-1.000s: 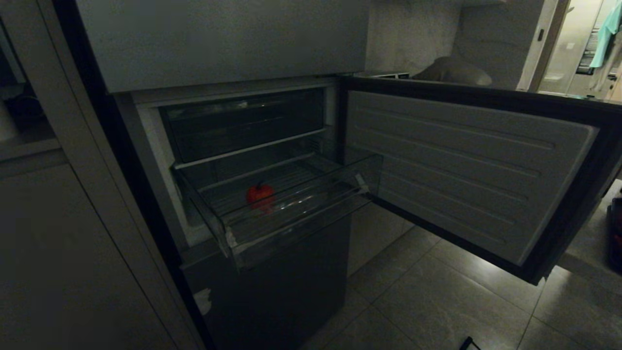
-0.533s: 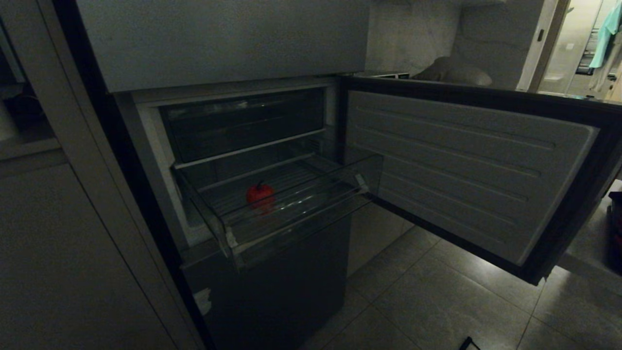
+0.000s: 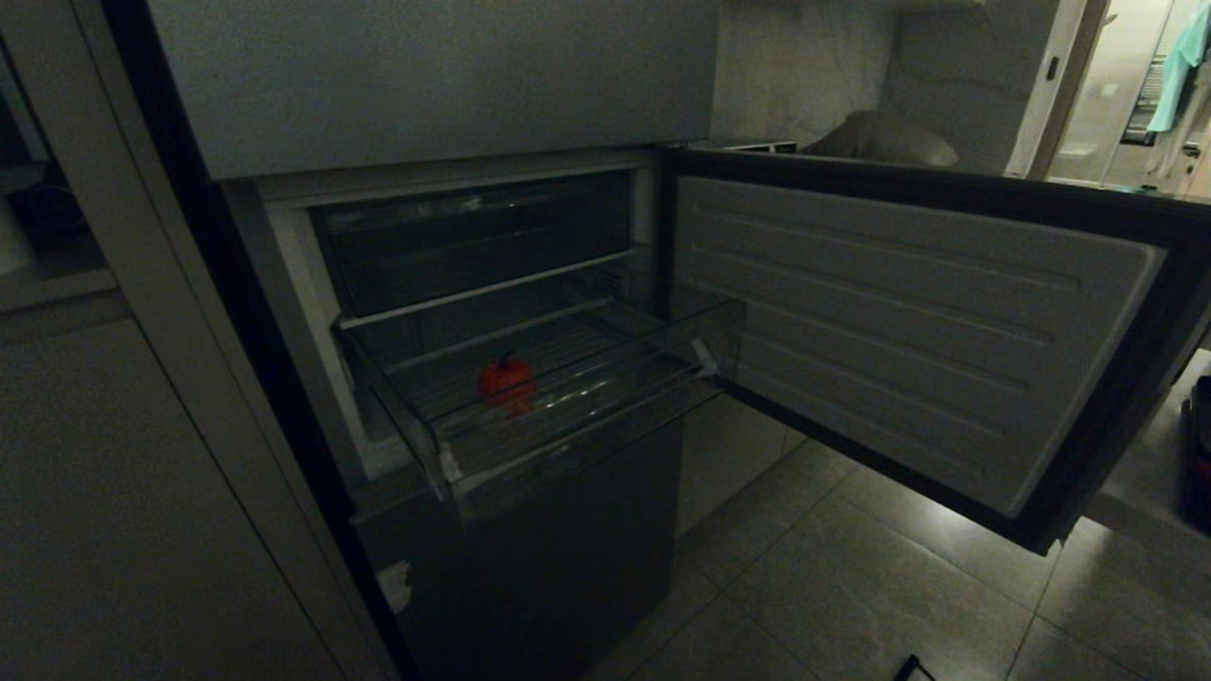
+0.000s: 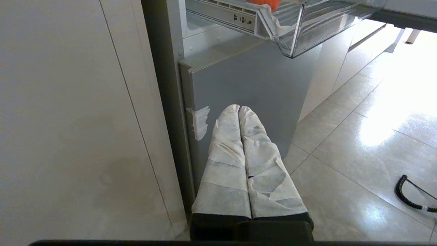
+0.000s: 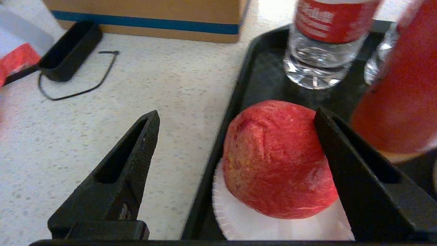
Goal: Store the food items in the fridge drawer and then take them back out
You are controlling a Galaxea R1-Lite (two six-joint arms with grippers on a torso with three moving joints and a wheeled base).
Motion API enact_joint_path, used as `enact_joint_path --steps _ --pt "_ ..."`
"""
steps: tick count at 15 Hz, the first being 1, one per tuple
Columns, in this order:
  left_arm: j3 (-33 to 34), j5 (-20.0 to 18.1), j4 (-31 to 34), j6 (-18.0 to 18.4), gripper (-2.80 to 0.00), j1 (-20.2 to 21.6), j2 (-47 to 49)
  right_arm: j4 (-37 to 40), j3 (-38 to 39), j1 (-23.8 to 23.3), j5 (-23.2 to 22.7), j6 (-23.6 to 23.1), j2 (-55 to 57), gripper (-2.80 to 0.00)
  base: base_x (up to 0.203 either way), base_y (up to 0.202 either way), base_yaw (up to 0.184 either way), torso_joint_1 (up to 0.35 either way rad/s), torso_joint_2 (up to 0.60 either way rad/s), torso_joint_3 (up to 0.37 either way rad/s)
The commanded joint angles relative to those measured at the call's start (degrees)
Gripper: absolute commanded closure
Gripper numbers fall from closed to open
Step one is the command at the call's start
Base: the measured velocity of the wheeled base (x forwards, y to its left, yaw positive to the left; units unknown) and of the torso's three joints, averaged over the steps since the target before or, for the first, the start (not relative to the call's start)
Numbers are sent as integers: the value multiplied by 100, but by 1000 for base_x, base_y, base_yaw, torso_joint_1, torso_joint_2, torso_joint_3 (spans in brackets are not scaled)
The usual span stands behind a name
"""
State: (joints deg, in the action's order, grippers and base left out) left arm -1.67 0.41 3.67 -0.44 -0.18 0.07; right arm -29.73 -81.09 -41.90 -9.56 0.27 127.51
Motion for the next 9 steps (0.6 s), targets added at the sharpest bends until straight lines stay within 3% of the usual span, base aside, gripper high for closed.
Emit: enact_joint_path --steps 1,9 --pt "0 2 2 0 0 0 1 -24 -12 6 -11 0 -120 -280 0 0 0 0 0 0" --pt "1 2 2 -9 0 1 1 9 -55 -134 -2 -31 -183 -280 0 0 0 0 0 0"
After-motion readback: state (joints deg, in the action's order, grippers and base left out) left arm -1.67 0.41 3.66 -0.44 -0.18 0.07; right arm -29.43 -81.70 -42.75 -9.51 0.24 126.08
